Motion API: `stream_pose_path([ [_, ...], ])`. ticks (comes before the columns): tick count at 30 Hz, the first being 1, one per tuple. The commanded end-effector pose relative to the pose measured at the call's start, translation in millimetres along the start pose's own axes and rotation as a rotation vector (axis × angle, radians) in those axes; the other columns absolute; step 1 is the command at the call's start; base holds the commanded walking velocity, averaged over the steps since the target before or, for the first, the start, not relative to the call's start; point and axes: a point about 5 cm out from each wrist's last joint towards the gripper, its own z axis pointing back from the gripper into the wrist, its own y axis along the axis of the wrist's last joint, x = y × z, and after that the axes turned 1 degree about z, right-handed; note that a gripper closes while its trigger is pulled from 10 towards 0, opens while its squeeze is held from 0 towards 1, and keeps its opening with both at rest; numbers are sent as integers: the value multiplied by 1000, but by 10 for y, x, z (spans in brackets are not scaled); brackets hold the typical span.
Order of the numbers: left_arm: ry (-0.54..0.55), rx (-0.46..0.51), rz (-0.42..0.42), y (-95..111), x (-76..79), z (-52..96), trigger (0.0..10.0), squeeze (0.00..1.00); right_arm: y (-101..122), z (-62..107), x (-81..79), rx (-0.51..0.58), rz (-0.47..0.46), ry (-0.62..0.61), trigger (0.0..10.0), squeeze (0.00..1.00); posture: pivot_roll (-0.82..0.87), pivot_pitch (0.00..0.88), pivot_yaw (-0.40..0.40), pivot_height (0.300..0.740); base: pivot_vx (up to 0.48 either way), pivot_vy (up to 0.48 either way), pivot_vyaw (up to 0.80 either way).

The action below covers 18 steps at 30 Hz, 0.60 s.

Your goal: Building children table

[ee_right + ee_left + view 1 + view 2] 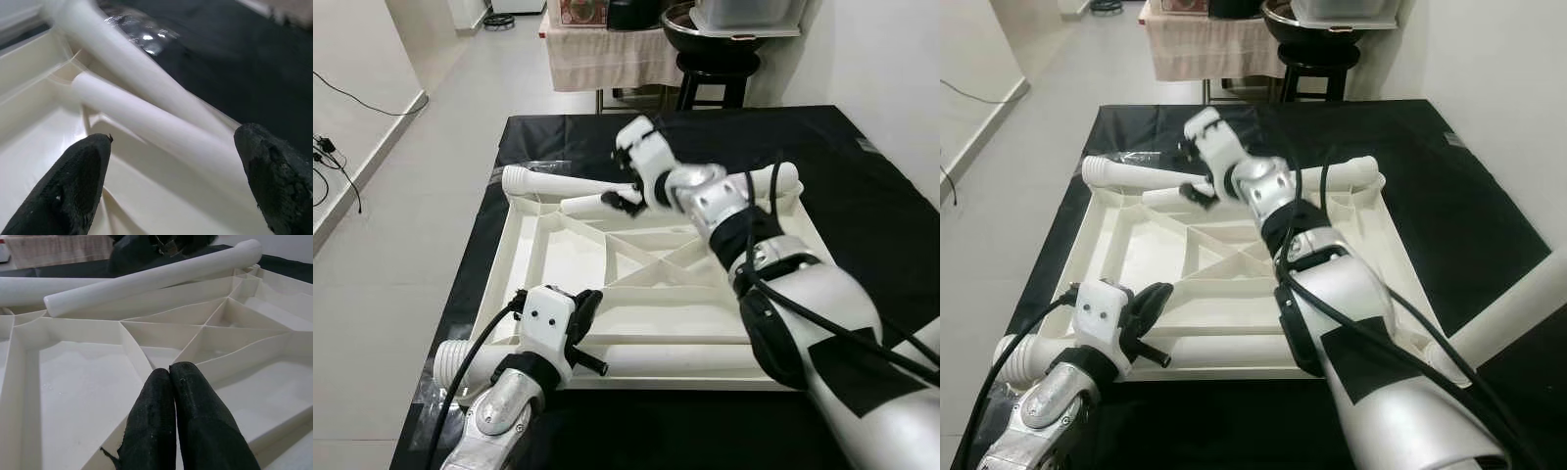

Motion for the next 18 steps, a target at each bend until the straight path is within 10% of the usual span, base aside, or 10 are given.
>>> stream_pose_path([
  [1,19,-93,15,-163,-13,53,10000,0,-28,-16,-30,-5,-109,-14,10000,0,-20,120,-22,740,0,0,0],
  [9,37,-64,35,-58,42,121,10000,0,202,-20,-105,135,-311,-37,10000,0,18,175,-34,740,0,0,0],
  [18,81,34,63,273,55,195,10000,0,314,-42,-218,161,-238,-109,10000,0,66,262,-51,740,0,0,0],
])
